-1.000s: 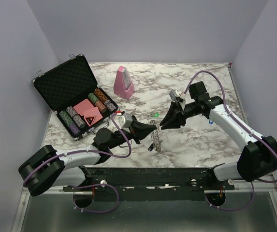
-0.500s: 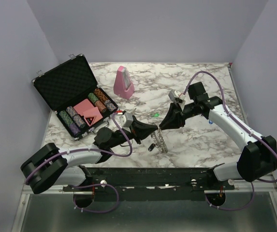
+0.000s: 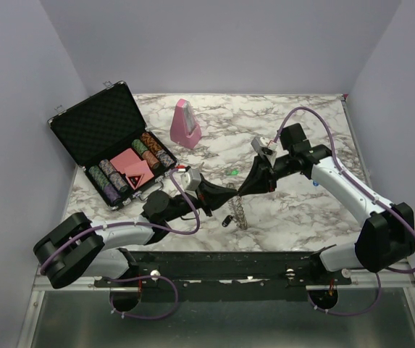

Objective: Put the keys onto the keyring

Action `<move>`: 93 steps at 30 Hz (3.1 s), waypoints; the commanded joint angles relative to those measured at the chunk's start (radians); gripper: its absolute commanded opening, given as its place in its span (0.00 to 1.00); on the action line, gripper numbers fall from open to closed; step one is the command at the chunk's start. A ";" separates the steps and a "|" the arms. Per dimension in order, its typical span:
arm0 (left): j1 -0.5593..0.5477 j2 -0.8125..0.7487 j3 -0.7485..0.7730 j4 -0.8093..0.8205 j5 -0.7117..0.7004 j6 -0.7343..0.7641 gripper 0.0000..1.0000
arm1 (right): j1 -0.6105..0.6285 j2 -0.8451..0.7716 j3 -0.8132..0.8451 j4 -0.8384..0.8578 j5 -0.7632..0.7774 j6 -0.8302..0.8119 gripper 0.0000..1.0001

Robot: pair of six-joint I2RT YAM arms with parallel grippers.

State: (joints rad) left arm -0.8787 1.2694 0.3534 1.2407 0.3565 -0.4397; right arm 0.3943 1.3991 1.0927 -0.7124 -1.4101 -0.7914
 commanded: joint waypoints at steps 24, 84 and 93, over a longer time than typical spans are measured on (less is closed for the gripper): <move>0.015 -0.039 0.001 0.083 0.025 -0.002 0.00 | 0.011 0.021 0.021 -0.013 -0.013 0.020 0.18; 0.096 -0.065 0.423 -0.997 0.291 0.480 0.63 | 0.009 0.072 0.168 -0.355 0.339 -0.298 0.00; 0.060 0.048 0.498 -1.029 0.331 0.492 0.50 | 0.009 0.078 0.167 -0.355 0.329 -0.298 0.01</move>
State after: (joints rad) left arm -0.8017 1.2922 0.8200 0.2474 0.6323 0.0196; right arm 0.3985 1.4704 1.2373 -1.0492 -1.0630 -1.0752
